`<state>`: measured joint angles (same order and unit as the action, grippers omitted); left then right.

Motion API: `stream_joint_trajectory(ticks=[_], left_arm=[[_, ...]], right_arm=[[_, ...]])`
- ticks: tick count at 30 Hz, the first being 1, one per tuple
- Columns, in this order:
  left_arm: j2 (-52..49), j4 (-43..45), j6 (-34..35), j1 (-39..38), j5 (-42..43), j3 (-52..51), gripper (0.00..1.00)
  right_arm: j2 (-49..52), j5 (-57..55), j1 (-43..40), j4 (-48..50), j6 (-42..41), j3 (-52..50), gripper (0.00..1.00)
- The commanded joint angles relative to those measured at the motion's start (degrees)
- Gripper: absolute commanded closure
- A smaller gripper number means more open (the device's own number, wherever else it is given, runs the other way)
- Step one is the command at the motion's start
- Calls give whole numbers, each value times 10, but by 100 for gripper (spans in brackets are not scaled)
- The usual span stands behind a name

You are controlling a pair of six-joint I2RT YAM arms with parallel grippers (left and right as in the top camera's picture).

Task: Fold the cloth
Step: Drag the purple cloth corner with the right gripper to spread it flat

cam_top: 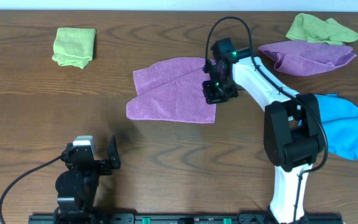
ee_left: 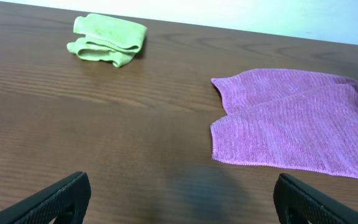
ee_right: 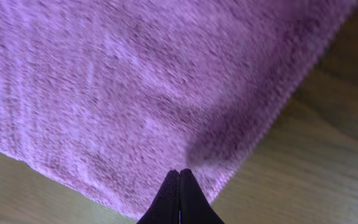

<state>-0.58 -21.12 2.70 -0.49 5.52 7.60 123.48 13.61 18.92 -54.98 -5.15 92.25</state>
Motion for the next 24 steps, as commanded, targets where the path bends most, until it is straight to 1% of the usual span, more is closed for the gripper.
stream_joint_trajectory(ticks=[1,6,9,13,15,17,24], left_arm=[[3,-4,-10,1,-10,-12,5],[3,-4,-10,1,-10,-12,5],[3,-4,-10,1,-10,-12,5],[3,-4,-10,1,-10,-12,5],[3,-4,-10,1,-10,-12,5],[3,-4,-10,1,-10,-12,5],[3,-4,-10,1,-10,-12,5]], right_arm=[[-13,12,16,12,16,-28,98],[-13,12,22,24,13,-72,98],[-13,7,22,10,1,-83,99],[-13,-3,22,-47,-53,-88,98],[-13,-3,22,-95,-105,-88,98],[-13,-2,23,-135,-135,-88,99],[-13,-3,42,-182,-137,-88,98]])
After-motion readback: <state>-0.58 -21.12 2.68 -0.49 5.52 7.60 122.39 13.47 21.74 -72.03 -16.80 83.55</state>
